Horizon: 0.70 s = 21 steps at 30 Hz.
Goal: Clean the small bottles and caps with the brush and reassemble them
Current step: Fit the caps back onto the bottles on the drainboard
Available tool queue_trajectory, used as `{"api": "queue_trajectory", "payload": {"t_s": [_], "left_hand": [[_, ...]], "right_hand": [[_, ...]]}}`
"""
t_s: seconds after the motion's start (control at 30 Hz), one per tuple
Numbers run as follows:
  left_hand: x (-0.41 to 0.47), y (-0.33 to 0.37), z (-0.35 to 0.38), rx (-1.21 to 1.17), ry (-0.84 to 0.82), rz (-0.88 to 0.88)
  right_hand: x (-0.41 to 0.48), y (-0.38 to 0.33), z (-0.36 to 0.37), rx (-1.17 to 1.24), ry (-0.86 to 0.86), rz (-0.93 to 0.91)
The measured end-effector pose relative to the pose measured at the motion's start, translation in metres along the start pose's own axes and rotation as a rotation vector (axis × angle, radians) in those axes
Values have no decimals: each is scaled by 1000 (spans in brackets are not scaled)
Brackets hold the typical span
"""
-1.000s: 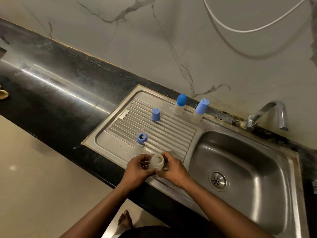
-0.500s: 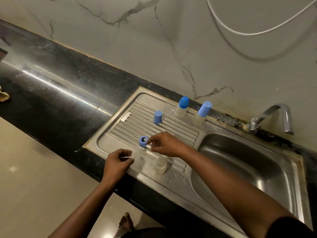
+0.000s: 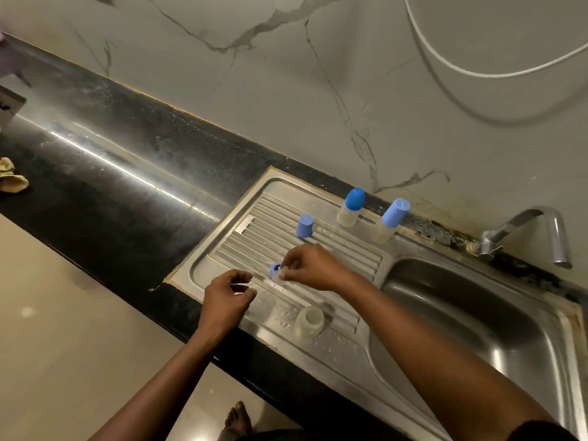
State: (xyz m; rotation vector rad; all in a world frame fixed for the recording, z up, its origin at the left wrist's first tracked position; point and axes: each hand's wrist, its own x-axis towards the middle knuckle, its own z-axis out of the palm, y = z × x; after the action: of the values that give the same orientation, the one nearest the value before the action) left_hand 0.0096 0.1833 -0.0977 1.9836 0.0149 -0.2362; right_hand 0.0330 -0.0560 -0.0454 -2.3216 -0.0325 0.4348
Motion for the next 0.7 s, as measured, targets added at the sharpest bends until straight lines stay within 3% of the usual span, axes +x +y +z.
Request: {"api": "queue_trajectory", "payload": {"t_s": [0.27,0.53,0.7], "left_hand": [[33,17,42,238,-86,116],[48,16,67,361,-97,135],[43,31,66,217,-79,131]], "right_hand": [[-43,34,-40,625,111,174],[-73,41,-32,898,148,229],[-84,41,-29,974,164,217]]}}
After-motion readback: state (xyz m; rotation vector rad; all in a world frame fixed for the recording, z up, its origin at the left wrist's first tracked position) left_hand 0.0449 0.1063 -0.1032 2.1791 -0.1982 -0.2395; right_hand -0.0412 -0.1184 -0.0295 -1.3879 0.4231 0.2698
